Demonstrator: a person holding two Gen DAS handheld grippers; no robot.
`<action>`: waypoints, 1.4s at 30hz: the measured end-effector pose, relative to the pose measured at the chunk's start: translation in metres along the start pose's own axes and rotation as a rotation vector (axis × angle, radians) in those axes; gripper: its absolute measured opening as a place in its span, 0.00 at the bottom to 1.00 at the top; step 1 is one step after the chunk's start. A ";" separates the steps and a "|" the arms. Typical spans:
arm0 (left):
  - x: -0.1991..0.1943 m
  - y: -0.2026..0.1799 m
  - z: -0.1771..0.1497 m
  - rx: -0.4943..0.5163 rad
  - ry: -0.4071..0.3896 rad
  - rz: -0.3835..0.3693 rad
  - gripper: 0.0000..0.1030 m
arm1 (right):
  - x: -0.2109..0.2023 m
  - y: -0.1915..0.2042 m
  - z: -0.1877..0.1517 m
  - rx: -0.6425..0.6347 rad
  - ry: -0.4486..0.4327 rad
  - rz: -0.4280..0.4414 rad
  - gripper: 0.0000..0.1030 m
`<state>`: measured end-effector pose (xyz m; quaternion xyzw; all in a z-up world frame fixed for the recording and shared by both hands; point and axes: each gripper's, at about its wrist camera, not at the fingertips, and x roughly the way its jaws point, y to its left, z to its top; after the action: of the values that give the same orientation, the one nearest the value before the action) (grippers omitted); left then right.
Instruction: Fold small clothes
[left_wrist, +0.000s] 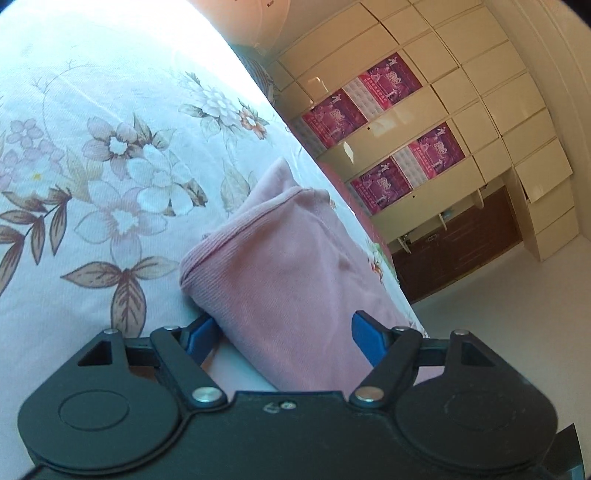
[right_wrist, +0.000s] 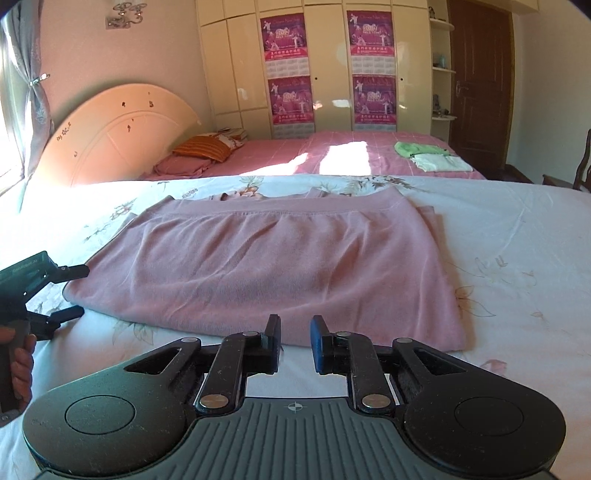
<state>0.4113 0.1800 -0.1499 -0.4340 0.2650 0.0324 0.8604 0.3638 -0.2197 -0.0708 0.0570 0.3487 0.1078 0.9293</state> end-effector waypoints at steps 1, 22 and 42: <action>0.004 -0.001 0.001 -0.001 -0.017 0.005 0.70 | 0.010 0.002 0.006 0.016 0.004 0.009 0.10; 0.028 0.010 0.029 -0.039 -0.060 0.024 0.09 | 0.151 0.045 0.038 -0.076 0.120 0.088 0.01; 0.130 -0.281 -0.203 0.665 0.348 -0.302 0.16 | -0.017 -0.232 0.042 0.424 -0.132 0.006 0.02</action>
<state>0.5158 -0.1723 -0.1059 -0.1652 0.3359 -0.2560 0.8913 0.4166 -0.4506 -0.0701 0.2591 0.3019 0.0309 0.9169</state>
